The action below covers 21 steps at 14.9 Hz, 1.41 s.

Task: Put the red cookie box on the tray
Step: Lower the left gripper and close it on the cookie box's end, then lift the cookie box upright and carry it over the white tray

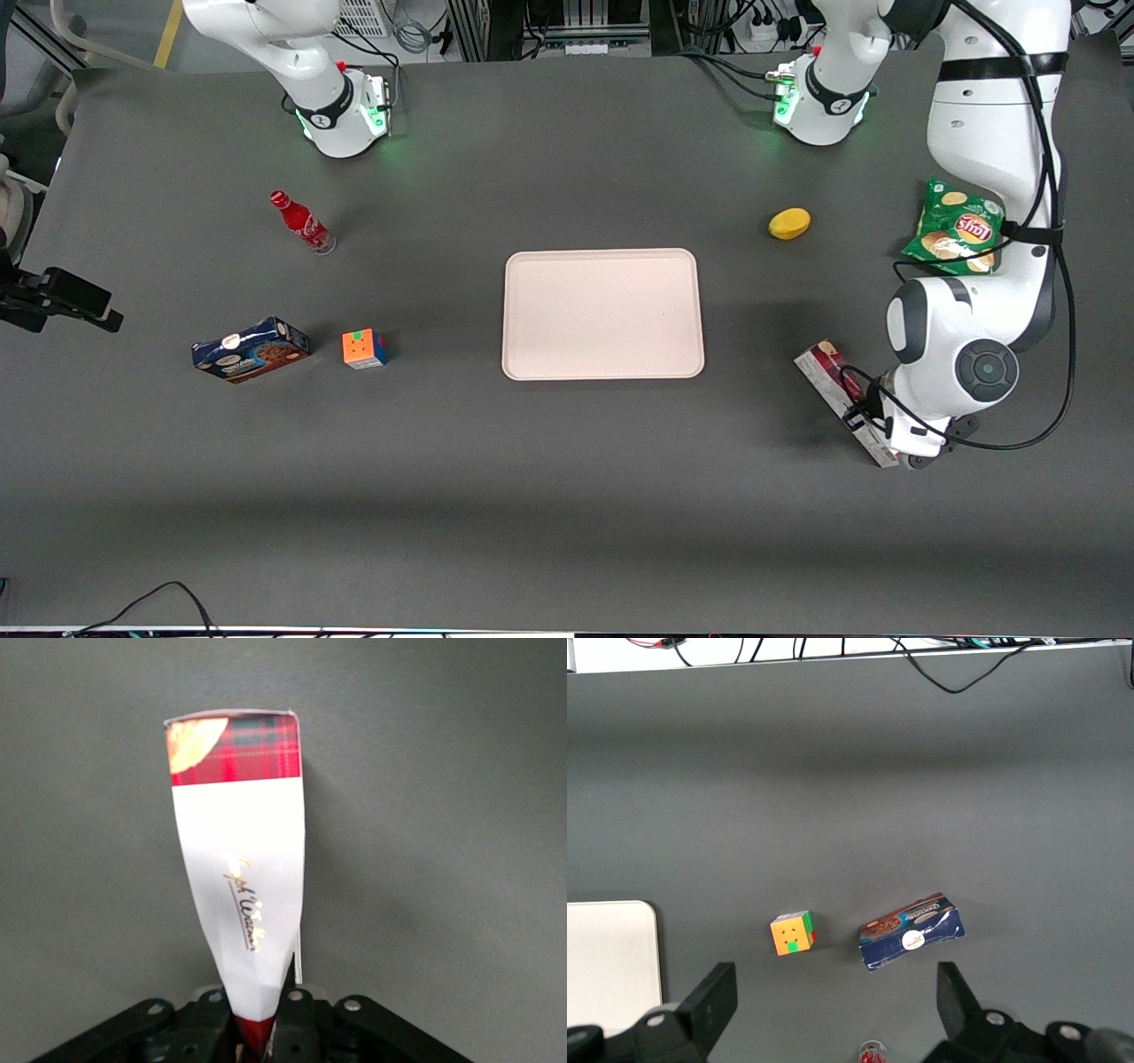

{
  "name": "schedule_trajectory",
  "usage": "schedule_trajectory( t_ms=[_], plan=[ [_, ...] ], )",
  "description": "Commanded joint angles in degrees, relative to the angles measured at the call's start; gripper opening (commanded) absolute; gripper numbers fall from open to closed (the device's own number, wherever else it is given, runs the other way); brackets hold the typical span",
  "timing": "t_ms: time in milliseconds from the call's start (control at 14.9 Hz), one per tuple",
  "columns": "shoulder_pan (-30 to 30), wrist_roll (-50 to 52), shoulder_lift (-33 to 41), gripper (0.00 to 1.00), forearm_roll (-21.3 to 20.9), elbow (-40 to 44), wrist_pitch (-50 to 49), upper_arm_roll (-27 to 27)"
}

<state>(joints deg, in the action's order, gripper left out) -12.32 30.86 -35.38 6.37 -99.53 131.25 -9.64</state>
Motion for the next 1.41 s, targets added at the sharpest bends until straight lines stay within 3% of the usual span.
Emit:
schedule_trajectory(
  t_ms=[0,537,872,1141,1342],
  plan=[
    [-0.94,-7.47,2.76,0.01,0.92,-0.23,-1.6,-0.99],
    [-2.96,-28.21,16.37,0.0,-0.04,1.27,-10.48,-0.99],
    [-8.24,-29.02,23.07,0.0,-3.82,5.83,-21.46,0.76],
    [-8.24,-26.66,26.67,0.0,-3.82,5.93,-23.49,8.66],
    [-10.61,-16.92,26.59,0.0,-5.39,3.83,-23.59,13.23]
  ],
)
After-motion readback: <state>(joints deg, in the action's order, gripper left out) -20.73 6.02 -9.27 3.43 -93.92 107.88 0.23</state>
